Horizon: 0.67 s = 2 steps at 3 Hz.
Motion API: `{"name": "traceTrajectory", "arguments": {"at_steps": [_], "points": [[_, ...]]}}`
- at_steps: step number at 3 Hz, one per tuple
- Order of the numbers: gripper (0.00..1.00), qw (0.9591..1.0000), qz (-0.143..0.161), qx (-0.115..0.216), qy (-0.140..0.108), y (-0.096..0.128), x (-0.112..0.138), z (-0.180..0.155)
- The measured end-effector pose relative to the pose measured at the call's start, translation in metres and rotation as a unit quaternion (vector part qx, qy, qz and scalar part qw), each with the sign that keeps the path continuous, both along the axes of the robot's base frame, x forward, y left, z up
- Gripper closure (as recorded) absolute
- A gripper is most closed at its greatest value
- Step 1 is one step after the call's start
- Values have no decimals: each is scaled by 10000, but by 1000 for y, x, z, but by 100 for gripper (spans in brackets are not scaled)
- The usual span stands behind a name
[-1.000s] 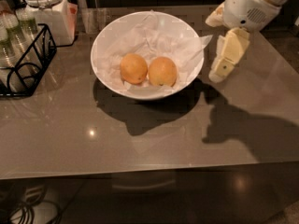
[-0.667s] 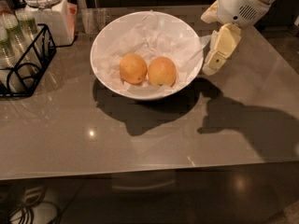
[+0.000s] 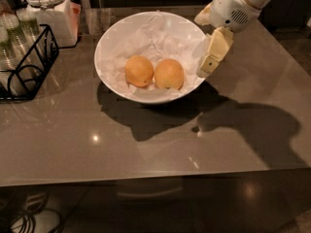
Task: Pick orange from white bowl
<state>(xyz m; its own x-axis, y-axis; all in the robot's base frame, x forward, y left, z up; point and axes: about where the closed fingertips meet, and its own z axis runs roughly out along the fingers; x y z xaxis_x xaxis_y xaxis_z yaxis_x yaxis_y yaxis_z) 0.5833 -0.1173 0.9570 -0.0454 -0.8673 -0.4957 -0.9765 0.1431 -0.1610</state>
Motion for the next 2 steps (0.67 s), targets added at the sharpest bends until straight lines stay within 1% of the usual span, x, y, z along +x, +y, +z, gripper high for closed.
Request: {"name": "traceTrajectory", "arguments": {"at_steps": [1,2], "points": [[0,9992,293,254,6,35,13,-6],[0,9982,415,441,-1,61,21,-11]]}}
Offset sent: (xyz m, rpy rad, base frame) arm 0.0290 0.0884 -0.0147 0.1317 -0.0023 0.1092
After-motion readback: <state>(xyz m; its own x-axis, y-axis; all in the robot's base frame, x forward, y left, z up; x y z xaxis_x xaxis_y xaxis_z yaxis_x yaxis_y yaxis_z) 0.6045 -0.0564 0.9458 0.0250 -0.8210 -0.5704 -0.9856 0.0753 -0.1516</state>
